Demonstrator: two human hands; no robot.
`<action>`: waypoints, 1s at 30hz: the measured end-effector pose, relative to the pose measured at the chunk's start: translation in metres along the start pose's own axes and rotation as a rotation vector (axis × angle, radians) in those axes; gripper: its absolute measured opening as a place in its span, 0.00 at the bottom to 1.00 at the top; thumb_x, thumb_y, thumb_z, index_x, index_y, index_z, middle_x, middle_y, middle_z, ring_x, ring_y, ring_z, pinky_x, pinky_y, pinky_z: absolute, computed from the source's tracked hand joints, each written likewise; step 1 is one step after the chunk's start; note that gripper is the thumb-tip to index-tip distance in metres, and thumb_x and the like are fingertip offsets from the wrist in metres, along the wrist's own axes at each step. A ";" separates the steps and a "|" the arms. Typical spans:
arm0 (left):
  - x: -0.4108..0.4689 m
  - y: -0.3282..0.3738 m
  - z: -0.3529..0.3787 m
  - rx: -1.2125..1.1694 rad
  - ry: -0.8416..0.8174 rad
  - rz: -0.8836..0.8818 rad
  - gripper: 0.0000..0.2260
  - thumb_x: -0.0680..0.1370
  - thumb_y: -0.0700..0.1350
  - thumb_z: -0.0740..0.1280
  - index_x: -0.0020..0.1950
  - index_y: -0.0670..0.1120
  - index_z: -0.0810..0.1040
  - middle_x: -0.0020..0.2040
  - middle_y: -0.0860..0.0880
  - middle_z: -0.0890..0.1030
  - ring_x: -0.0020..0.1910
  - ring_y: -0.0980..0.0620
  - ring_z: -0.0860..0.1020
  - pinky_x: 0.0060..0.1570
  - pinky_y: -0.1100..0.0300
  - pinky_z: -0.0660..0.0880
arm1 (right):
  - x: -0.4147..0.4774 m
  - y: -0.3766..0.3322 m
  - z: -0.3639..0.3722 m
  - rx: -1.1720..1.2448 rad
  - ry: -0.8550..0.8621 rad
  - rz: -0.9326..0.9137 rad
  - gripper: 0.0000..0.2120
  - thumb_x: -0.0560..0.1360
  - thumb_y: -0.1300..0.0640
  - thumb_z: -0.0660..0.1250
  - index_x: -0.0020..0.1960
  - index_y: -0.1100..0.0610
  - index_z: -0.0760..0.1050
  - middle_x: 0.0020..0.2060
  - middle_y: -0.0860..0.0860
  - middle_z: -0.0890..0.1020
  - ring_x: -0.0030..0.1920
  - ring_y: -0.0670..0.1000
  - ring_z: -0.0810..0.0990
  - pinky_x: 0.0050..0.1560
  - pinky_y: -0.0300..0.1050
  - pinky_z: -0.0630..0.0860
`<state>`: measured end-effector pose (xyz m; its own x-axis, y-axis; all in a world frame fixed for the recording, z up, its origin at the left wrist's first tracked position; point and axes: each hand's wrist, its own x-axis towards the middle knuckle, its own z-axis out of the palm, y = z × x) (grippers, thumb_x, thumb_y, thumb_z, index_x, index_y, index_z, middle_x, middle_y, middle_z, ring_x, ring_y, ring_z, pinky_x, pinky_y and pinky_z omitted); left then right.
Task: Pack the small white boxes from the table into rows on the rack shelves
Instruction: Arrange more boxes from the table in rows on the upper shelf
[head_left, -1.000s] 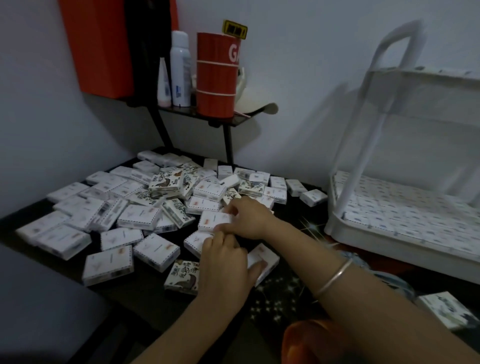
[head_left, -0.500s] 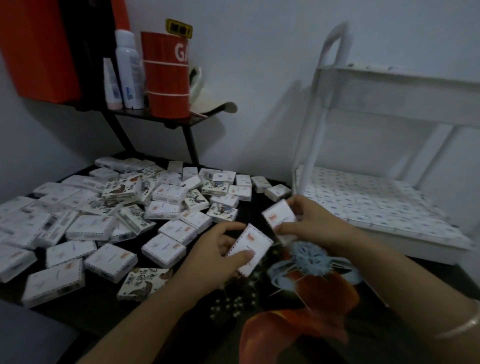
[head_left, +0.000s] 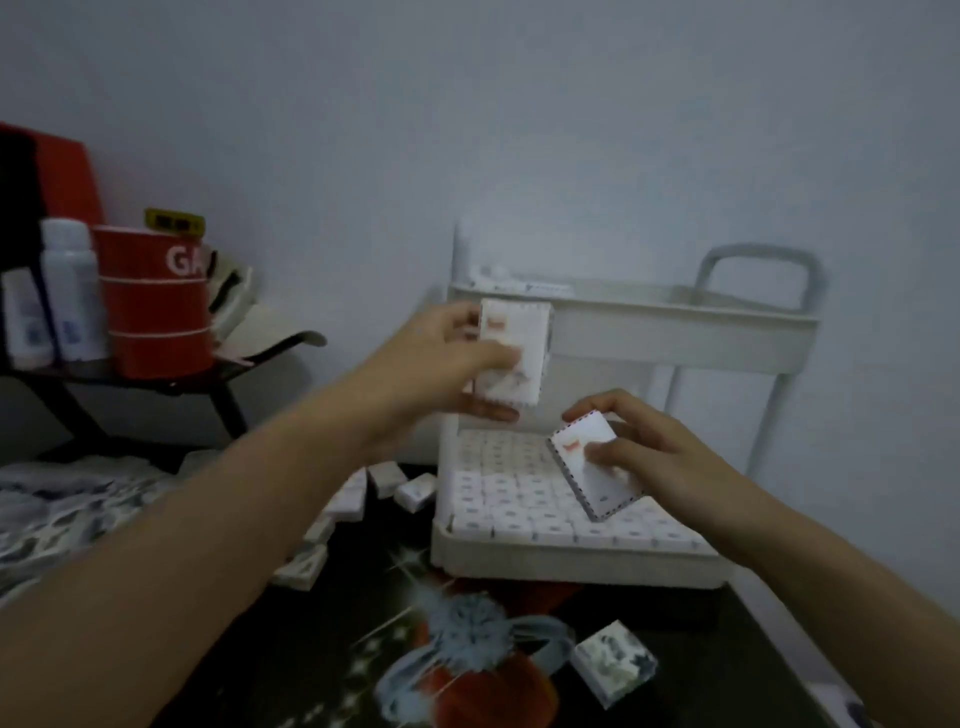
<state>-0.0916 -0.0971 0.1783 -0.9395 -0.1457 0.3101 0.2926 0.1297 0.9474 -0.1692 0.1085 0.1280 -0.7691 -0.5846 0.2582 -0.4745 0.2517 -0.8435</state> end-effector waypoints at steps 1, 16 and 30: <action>0.014 0.016 0.004 0.021 -0.015 0.037 0.11 0.78 0.35 0.65 0.60 0.41 0.77 0.53 0.42 0.81 0.42 0.49 0.83 0.35 0.57 0.81 | 0.004 -0.006 -0.009 -0.003 0.021 -0.016 0.13 0.79 0.61 0.61 0.51 0.43 0.77 0.45 0.42 0.84 0.39 0.44 0.81 0.36 0.38 0.76; 0.199 0.076 0.021 0.600 0.188 0.232 0.30 0.67 0.59 0.76 0.59 0.49 0.64 0.49 0.48 0.76 0.40 0.52 0.79 0.35 0.59 0.77 | 0.130 -0.072 -0.083 -0.189 0.430 -0.165 0.27 0.66 0.48 0.77 0.59 0.49 0.67 0.46 0.49 0.79 0.30 0.44 0.81 0.31 0.40 0.79; 0.209 0.070 -0.004 1.033 -0.251 0.176 0.11 0.75 0.43 0.71 0.56 0.48 0.83 0.49 0.54 0.84 0.48 0.59 0.81 0.42 0.72 0.73 | 0.189 -0.036 -0.093 -0.190 0.407 -0.137 0.08 0.73 0.45 0.70 0.50 0.44 0.75 0.41 0.45 0.83 0.40 0.46 0.83 0.34 0.41 0.78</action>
<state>-0.2672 -0.1223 0.3097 -0.9431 0.1458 0.2990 0.2454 0.9117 0.3295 -0.3377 0.0608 0.2509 -0.7812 -0.2819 0.5570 -0.6243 0.3522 -0.6973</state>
